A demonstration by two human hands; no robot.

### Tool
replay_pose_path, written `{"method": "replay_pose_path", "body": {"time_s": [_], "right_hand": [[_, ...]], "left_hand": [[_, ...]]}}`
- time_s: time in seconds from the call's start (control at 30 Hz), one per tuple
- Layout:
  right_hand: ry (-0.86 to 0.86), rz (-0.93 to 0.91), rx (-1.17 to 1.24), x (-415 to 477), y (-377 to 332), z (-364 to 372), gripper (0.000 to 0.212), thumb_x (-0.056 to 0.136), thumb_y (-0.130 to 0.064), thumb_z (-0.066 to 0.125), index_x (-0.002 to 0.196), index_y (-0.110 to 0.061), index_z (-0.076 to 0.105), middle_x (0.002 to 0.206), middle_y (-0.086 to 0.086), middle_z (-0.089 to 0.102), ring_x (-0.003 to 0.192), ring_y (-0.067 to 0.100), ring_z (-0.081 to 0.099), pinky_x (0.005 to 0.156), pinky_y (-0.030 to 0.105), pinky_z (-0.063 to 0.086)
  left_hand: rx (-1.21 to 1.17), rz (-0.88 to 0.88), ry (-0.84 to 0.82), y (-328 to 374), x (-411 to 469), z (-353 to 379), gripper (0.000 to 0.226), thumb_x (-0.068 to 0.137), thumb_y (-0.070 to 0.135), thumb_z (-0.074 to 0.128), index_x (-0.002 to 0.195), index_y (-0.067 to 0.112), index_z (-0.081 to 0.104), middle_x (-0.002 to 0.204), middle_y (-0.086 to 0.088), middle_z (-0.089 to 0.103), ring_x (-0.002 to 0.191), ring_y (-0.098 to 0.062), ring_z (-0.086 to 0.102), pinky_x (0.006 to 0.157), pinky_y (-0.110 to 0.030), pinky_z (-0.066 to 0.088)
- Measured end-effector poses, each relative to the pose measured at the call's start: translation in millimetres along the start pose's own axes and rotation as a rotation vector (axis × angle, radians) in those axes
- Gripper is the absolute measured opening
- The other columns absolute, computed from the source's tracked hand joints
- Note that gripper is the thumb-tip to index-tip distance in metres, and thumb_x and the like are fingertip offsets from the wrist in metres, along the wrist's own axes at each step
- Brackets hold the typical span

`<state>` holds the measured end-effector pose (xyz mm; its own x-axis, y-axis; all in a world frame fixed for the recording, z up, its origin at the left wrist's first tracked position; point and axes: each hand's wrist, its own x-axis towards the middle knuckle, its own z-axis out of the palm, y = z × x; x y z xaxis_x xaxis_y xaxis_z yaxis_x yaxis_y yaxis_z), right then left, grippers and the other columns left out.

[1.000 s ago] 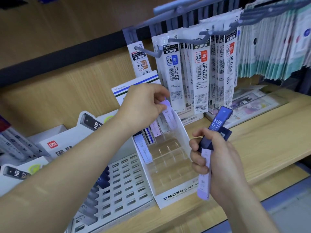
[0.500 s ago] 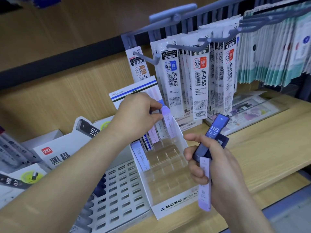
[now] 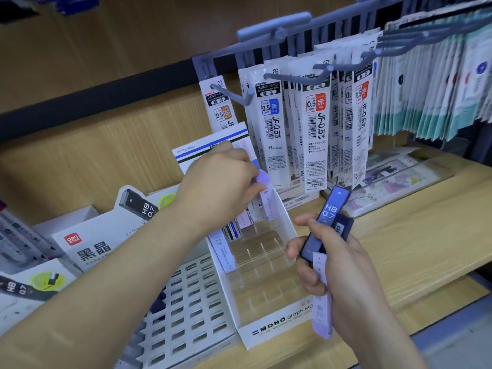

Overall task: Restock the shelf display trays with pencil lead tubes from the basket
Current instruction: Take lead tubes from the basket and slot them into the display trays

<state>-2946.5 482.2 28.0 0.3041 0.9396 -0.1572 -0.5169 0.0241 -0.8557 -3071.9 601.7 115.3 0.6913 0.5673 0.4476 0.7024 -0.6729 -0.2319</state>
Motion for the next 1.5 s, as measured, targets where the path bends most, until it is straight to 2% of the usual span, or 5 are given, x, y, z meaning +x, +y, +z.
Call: {"method": "replay_pose_path", "body": {"time_s": [0.7, 0.87, 1.03, 1.27, 1.5], "right_hand": [[-0.058, 0.064, 0.041, -4, -6, 1, 0.018, 0.094, -0.012, 0.053, 0.079, -0.011, 0.063, 0.06, 0.005, 0.048, 0.051, 0.013, 0.043, 0.037, 0.02, 0.019], [-0.19, -0.022, -0.108, -8, -13, 9, 0.023, 0.069, -0.049, 0.071, 0.084, -0.032, 0.07, 0.059, -0.005, 0.035, 0.049, 0.008, 0.032, 0.04, 0.018, 0.021], [-0.112, -0.041, -0.141, -5, -5, 6, 0.016, 0.088, -0.026, 0.067, 0.073, -0.023, 0.062, 0.057, -0.003, 0.035, 0.048, 0.009, 0.032, 0.039, 0.018, 0.023], [-0.014, 0.005, -0.016, -1, -3, 5, 0.019, 0.09, -0.02, 0.067, 0.076, -0.02, 0.054, 0.053, -0.005, 0.034, 0.045, 0.008, 0.027, 0.037, 0.017, 0.019], [-0.02, 0.02, 0.027, 1, -3, 2, 0.014, 0.088, -0.018, 0.068, 0.083, -0.018, 0.054, 0.05, -0.005, 0.034, 0.042, 0.007, 0.023, 0.037, 0.017, 0.016]], "left_hand": [[-0.914, -0.613, -0.107, -25, 10, -43, 0.02, 0.077, 0.019, 0.077, 0.092, 0.006, 0.07, 0.072, -0.004, 0.074, 0.068, -0.013, 0.071, 0.069, -0.023, 0.058], [-1.113, -0.543, -0.293, -4, -11, -53, 0.026, 0.064, 0.025, 0.075, 0.083, 0.007, 0.074, 0.071, -0.007, 0.073, 0.059, -0.009, 0.064, 0.056, -0.015, 0.052], [-1.181, -0.538, -0.327, 5, -11, -45, 0.014, 0.068, 0.027, 0.074, 0.077, 0.016, 0.076, 0.076, -0.005, 0.074, 0.063, -0.011, 0.065, 0.063, -0.018, 0.056], [-0.152, -0.188, -0.071, -5, 10, -6, 0.02, 0.093, 0.03, 0.057, 0.098, 0.022, 0.073, 0.093, 0.003, 0.065, 0.088, -0.019, 0.06, 0.077, -0.036, 0.05], [-0.082, -0.15, -0.096, 0, 16, 2, 0.02, 0.093, 0.029, 0.058, 0.106, 0.022, 0.072, 0.102, 0.0, 0.065, 0.095, -0.024, 0.06, 0.079, -0.039, 0.05]]}}
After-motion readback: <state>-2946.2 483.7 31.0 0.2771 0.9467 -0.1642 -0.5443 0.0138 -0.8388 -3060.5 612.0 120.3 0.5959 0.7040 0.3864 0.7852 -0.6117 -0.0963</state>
